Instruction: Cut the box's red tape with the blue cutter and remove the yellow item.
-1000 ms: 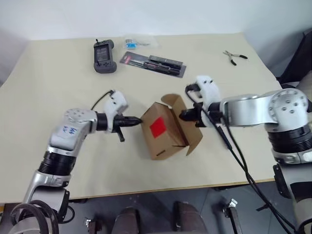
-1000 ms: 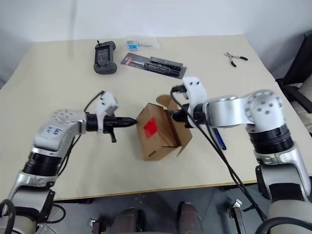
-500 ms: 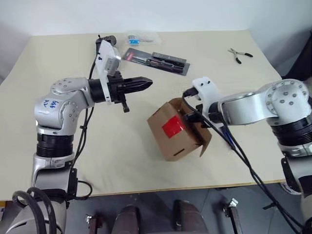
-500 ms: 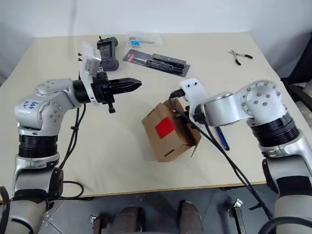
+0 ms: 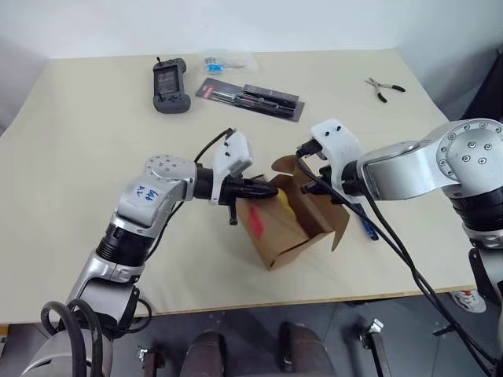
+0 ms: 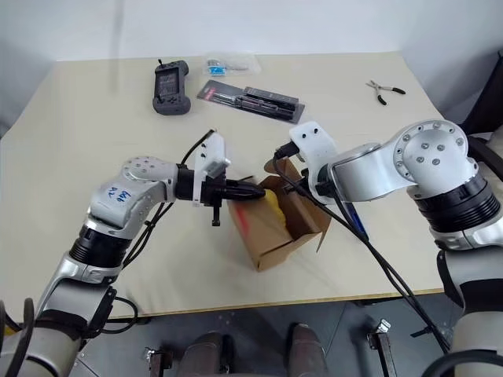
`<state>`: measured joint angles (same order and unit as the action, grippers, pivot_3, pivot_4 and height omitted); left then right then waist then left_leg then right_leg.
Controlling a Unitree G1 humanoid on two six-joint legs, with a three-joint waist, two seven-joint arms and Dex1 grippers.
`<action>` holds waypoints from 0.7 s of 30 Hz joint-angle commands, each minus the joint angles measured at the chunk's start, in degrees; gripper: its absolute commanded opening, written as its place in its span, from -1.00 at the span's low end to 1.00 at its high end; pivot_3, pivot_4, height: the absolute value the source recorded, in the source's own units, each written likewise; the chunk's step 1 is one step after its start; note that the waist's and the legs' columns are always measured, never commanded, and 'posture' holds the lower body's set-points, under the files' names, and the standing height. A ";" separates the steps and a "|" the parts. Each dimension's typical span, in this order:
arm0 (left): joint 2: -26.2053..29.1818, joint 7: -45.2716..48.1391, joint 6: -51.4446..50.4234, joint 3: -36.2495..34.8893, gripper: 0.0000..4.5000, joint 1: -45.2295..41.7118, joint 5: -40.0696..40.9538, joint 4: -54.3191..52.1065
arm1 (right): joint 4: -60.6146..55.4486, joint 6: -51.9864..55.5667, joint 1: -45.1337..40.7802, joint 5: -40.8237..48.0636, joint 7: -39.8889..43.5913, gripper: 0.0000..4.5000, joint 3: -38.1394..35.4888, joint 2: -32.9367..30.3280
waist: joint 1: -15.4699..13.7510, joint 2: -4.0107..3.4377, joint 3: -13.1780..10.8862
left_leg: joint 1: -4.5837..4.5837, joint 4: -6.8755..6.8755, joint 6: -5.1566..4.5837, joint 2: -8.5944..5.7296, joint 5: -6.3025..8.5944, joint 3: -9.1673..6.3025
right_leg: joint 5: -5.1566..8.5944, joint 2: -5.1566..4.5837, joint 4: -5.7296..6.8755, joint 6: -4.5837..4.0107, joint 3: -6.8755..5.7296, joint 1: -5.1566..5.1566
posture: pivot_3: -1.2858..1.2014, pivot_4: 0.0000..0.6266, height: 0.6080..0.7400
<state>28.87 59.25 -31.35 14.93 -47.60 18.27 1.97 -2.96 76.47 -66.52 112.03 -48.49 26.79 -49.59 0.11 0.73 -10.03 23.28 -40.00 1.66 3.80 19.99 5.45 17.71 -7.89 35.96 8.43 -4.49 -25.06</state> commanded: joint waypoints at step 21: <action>13.06 8.77 -4.17 2.02 -1.00 8.19 -1.92 -12.04 | 9.40 -2.39 -4.31 -1.00 -3.65 -0.99 -3.47 -1.93 | -0.62 -0.02 0.01 | -0.02 -0.16 -0.02 0.00 -0.01 0.00 | -0.04 -0.04 0.02 -0.07 0.02 0.12 | 0.03 -0.52 1.00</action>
<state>40.90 66.71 -33.32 13.72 -42.20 17.27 -9.41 5.06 75.13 -68.31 113.39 -49.79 26.74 -50.74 -0.50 0.71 -10.02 23.21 -40.17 1.64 3.80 19.98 5.45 17.67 -7.93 35.97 8.36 -4.47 -24.88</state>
